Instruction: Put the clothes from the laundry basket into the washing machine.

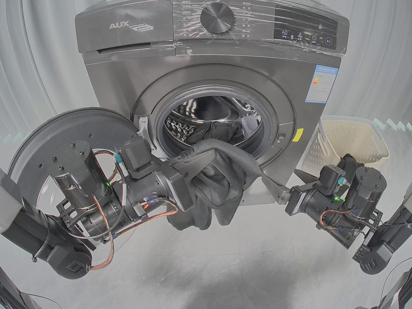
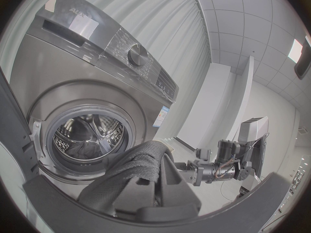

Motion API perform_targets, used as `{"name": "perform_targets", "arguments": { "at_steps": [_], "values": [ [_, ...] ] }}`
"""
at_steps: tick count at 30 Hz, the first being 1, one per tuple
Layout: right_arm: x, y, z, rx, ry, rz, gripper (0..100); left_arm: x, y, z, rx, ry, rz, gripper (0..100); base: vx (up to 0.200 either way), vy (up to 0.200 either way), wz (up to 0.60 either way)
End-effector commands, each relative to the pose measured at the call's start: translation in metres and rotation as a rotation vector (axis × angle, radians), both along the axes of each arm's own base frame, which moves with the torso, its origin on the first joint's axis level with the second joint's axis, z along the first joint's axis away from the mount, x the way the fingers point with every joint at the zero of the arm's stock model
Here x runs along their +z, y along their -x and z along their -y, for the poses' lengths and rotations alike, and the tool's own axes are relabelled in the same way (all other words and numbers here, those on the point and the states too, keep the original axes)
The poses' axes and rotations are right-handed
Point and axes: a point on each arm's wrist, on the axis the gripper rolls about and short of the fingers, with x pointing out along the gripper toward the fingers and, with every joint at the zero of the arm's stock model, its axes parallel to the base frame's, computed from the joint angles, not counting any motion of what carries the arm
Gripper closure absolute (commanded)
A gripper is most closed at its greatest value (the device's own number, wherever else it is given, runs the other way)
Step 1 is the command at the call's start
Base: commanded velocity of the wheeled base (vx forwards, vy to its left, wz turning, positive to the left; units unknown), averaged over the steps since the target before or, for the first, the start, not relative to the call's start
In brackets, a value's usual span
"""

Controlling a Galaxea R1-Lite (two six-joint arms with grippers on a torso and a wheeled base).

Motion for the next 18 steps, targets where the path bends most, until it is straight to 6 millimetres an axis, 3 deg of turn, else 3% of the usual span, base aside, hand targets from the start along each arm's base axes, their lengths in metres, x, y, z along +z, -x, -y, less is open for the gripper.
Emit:
{"name": "perform_targets", "arguments": {
  "at_steps": [1,12,18],
  "values": [
    [-0.014,0.002,0.002,0.001,0.036,-0.047,0,0.008,-0.003,0.002,0.023,0.024,0.022,100,0.000,0.000,0.00],
    [-0.044,0.008,-0.012,0.143,0.068,-0.105,0,0.021,-0.008,0.005,0.068,0.066,0.058,100,0.000,0.000,0.00],
    [-0.061,-0.005,-0.027,0.195,0.080,-0.123,0,0.020,-0.007,0.004,0.067,0.064,0.055,100,0.000,0.000,0.00]
  ]
}}
